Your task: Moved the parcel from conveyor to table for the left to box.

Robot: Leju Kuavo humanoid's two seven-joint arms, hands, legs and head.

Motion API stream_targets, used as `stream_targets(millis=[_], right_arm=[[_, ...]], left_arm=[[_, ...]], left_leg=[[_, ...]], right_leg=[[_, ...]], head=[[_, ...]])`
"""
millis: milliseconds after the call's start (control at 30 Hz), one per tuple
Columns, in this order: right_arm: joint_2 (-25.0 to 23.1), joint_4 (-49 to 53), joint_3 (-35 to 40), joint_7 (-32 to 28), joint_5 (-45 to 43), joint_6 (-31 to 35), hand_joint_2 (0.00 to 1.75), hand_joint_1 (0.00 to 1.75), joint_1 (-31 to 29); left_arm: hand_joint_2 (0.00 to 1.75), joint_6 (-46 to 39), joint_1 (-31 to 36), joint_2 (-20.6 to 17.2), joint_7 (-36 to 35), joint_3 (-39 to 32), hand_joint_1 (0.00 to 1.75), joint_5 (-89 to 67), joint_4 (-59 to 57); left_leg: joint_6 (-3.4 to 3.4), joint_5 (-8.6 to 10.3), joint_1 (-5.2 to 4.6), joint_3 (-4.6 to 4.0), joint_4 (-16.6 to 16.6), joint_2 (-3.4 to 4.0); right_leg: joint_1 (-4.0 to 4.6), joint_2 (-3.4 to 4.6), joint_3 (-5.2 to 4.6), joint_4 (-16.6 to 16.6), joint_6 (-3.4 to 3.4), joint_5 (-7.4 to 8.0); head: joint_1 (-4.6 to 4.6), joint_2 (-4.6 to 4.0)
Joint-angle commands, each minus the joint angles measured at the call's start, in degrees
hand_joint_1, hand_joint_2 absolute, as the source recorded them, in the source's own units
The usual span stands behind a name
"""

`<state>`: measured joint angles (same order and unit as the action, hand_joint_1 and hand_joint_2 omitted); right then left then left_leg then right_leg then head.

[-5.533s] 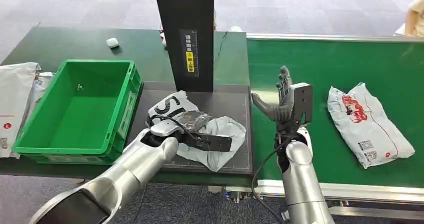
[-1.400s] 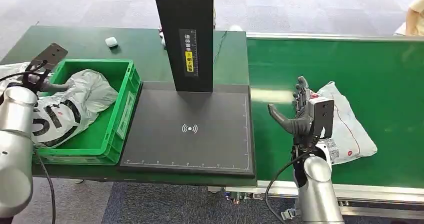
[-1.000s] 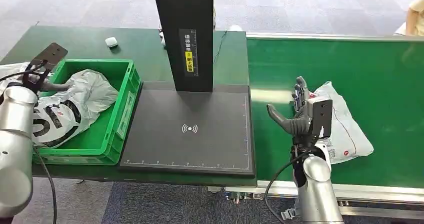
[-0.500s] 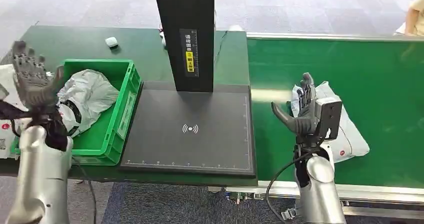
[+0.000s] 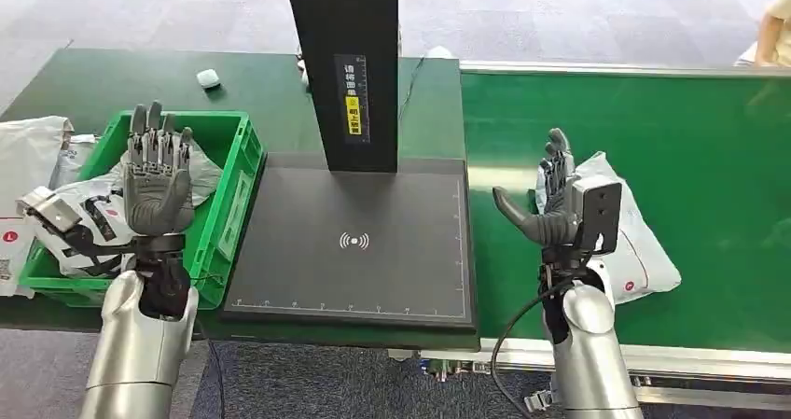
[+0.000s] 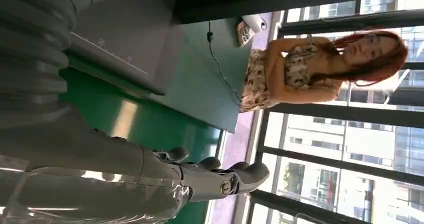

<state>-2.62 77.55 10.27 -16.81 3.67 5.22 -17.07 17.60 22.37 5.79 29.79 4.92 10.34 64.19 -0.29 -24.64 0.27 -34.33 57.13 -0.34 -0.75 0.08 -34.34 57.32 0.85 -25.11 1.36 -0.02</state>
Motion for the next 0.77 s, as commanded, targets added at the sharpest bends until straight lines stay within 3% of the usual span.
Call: stream_targets(millis=[33,667,700,733,767], right_arm=[[1.4,-3.2,1.4,0.1,-0.1,-0.1,1.75,0.0,-2.1],[1.4,-3.2,1.4,0.1,-0.1,-0.1,1.75,0.0,-2.1],[1.6,-3.6,4.4,1.2,-0.8,-7.3,1.75,0.0,-0.6],[-2.5,-6.8,4.3,-3.4,3.6,-9.1,1.75,0.0,2.6],[-3.9,-9.5,4.9,-5.9,5.0,-7.9,1.75,0.0,3.2]], left_arm=[[1.75,0.1,0.8,-0.2,-0.4,1.6,0.0,0.1,-0.3],[1.75,0.1,0.8,-0.2,-0.4,1.6,0.0,0.1,-0.3],[1.75,7.3,-1.3,-0.2,-7.6,5.1,0.0,1.5,-2.3],[1.75,6.7,-6.9,3.1,-8.9,7.2,0.0,-2.8,-3.2],[1.75,5.5,-8.1,4.0,-4.5,9.2,0.0,-5.0,-6.4]], left_leg=[[0.0,-0.03,0.01,0.09,0.0,0.04],[0.0,-0.06,0.03,0.26,-0.1,0.07],[0.0,-0.03,0.01,0.1,0.0,0.03],[0.0,-0.05,0.02,0.18,0.0,0.05],[0.01,-0.06,-0.03,0.49,-0.3,0.06]], right_leg=[[0.02,0.01,0.1,0.0,-0.02,-0.01],[0.05,0.02,0.29,-0.1,-0.05,-0.03],[0.01,0.0,0.11,0.0,-0.02,-0.01],[0.03,0.01,0.2,-0.1,-0.04,-0.03],[-0.02,0.03,0.49,-0.3,-0.02,-0.05]], head=[[0.0,0.0],[0.0,0.0],[-0.02,0.0],[0.0,0.0],[-0.02,0.0]])
